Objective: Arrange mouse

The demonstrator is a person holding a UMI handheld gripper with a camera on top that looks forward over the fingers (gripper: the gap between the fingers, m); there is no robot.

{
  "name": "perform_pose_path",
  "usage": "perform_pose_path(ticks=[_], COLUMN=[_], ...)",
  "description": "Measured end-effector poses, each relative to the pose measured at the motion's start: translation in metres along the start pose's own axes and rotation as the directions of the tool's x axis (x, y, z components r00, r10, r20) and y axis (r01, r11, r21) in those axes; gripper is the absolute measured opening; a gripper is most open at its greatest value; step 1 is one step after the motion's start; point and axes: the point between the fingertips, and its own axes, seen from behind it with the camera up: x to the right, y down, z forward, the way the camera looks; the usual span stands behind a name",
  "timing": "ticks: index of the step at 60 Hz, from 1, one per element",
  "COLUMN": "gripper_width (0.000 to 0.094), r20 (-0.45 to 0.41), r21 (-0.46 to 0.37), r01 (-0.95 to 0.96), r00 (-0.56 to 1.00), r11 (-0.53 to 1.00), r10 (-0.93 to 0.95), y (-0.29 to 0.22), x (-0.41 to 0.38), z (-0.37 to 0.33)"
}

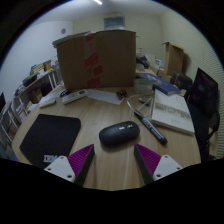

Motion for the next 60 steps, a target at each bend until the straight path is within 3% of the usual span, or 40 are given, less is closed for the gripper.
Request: perform_pose_path(ticks=[19, 22, 25, 26, 27, 28, 41, 53, 60], gripper_width=[0.0816, 0.0774, 0.0677, 0.0593, 0.0594, 0.0492, 0.0378, 0.0365, 0.0363], r20=[-0.044, -0.058, -0.066, -0.061, -0.058, -0.057, -0.048, -0.021, 0.039], r21=[0.065, 0.077, 0.085, 0.082, 0.079, 0.072, -0.019, 0.209, 0.220], r01=[0.017, 0.008, -0.006, -0.011, -0.014, -0.020, -0.062, -0.021, -0.037], r00=[0.999, 0.998, 0.998, 0.998, 0.998, 0.998, 0.997, 0.999, 0.999], r11=[0.998, 0.997, 0.996, 0.997, 0.997, 0.997, 0.998, 0.978, 0.975], r10=[-0.014, -0.004, 0.012, 0.016, 0.019, 0.024, 0.061, 0.026, 0.030], y=[-0.046, -0.049, -0.049, -0.049, -0.049, -0.048, -0.049, -0.142, -0.149], x=[-0.001, 0.001, 0.001, -0.001, -0.002, -0.002, -0.007, -0.090, -0.168], z=[0.056, 0.057, 0.058, 0.058, 0.058, 0.059, 0.046, -0.036, -0.049])
